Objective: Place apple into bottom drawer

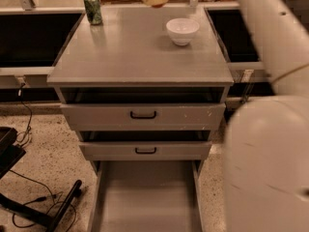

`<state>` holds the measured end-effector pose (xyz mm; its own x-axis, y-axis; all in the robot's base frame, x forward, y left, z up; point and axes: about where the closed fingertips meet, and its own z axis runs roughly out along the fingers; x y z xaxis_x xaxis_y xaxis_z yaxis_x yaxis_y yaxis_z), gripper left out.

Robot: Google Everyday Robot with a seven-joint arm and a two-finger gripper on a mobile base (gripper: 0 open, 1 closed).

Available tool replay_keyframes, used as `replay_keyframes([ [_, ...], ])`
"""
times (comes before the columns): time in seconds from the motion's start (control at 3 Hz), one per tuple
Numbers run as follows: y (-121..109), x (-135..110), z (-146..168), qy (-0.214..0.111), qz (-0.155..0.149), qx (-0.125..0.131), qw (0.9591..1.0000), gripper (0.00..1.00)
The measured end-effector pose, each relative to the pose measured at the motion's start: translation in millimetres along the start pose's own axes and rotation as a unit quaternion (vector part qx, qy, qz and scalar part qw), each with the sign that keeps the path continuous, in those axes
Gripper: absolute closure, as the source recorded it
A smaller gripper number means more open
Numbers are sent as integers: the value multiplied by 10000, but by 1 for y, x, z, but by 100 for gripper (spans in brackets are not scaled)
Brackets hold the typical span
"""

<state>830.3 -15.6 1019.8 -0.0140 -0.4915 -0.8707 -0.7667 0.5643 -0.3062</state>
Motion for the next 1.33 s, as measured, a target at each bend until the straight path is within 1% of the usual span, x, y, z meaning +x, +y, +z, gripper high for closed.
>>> replay_keyframes([
  [0.33, 3, -55, -106, -588, 159, 511, 9968, 100],
  [0.67, 45, -122, -185, -1460, 340, 705, 9862, 100],
  [1.0, 95, -121, -199, -1912, 904, 445, 9764, 100],
  [1.33, 141, -49, -189, -1653, 1731, -45, 9709, 100],
])
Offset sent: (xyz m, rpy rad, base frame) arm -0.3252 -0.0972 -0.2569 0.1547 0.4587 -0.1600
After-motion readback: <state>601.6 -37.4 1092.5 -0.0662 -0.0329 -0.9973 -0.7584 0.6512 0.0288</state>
